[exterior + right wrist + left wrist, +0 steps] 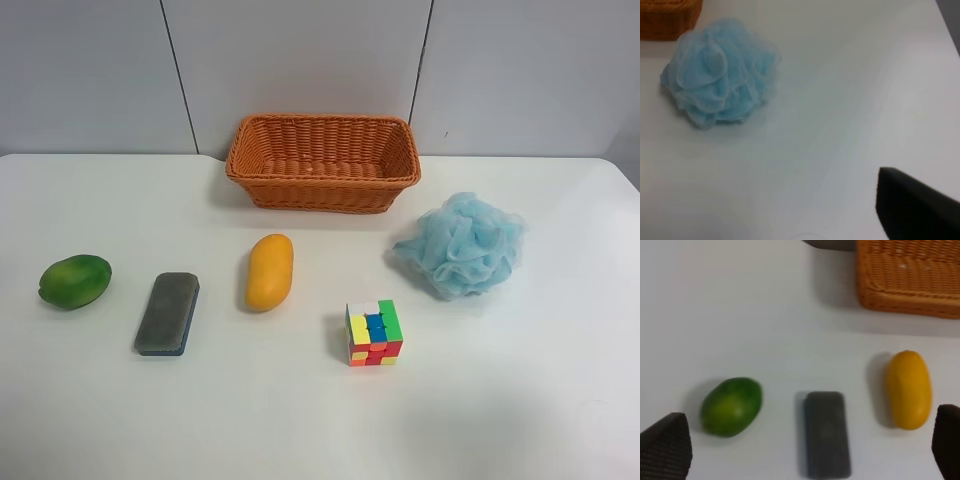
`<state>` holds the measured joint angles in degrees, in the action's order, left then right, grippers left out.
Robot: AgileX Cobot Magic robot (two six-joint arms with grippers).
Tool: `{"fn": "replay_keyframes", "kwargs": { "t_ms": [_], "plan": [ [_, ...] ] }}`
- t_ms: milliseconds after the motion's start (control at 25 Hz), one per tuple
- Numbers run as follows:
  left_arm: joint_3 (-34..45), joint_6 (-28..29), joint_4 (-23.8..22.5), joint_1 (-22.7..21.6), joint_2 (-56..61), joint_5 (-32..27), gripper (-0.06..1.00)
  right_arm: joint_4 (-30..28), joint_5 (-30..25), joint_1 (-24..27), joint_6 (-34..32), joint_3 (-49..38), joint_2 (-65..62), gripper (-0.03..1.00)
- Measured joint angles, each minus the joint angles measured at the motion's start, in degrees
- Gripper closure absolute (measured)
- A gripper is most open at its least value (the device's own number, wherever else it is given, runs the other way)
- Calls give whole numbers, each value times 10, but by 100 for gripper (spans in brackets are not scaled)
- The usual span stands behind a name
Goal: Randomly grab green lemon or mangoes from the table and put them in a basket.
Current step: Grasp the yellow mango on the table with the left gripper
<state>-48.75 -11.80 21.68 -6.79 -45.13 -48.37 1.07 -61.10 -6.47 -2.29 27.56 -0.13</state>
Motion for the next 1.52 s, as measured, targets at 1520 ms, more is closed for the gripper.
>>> {"fn": "replay_keyframes", "kwargs": {
  "t_ms": [1520],
  "plan": [
    [-111,59,47,367,-624,292,0,0,2,0,0,0,0,-2]
  ]
}}
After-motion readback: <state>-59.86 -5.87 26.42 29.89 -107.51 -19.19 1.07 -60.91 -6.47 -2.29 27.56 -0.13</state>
